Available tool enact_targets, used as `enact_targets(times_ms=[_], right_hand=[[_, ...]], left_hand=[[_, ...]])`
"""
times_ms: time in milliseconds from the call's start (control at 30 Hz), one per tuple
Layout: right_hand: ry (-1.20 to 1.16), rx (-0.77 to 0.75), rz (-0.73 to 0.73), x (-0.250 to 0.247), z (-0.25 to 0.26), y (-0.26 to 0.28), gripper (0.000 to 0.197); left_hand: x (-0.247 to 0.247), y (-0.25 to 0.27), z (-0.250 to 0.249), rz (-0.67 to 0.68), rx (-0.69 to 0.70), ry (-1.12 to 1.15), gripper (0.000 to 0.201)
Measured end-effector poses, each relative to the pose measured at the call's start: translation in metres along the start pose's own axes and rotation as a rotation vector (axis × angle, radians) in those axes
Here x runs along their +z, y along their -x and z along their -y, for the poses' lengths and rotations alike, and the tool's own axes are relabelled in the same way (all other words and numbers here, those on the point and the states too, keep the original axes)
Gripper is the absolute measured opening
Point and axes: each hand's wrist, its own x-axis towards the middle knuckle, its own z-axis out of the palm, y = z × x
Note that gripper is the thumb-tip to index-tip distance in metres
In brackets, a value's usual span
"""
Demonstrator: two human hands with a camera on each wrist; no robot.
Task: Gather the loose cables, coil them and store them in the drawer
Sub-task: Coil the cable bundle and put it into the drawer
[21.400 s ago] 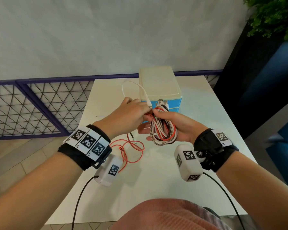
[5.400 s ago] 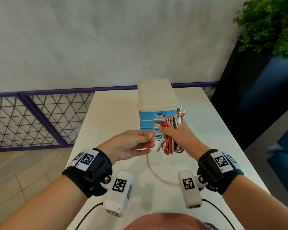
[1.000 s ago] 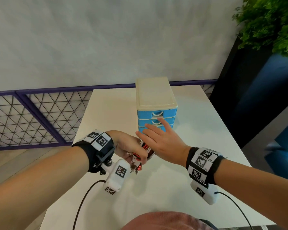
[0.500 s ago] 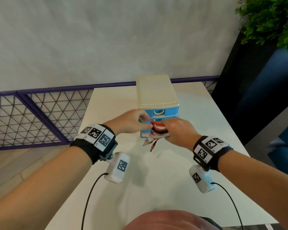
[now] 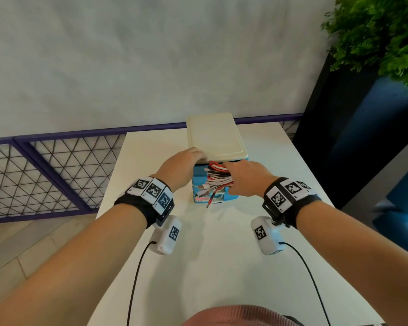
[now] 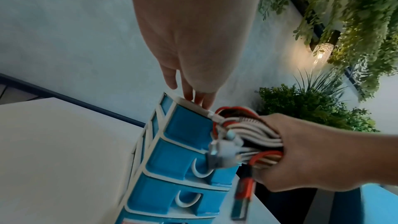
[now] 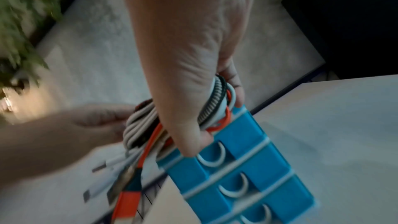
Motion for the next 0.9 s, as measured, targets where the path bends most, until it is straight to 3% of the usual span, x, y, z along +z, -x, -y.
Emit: enact_targets(times_ms=[167, 367, 500, 600, 800, 900], right_hand=[[-0.158, -0.066, 0.186, -0.027, 0.002, 0.017, 0.039], [-0.234, 0.077, 0.092, -0.063, -0.013, 0.02, 0.038], [-0.265, 0.266, 0.217, -0.077, -0.012, 0.013, 0.04], [-0.142, 0.325, 0.31, -0.074, -0.002, 0.012, 0.014], [0.167, 0.358, 0.393, -0.053, 0.022, 0.007, 0.018], [0.218, 0.352, 0.361, -0.052, 0.033, 0.007, 0.016]], left_hand=[[-0.002, -0.013, 0.002, -0.04, -0.035, -0.006, 0.018], [-0.001, -0.019, -0.001, 0.103, -0.028, -0.125, 0.057], [-0.001, -0.018, 0.0, 0.237, 0.015, -0.153, 0.094], [-0.003, -0.015, -0.005, 0.311, -0.011, -0.166, 0.099], [-0.018, -0.008, -0.003, 0.421, -0.09, 0.023, 0.101], [-0.022, -0.003, -0.003, 0.423, -0.128, 0.193, 0.086]])
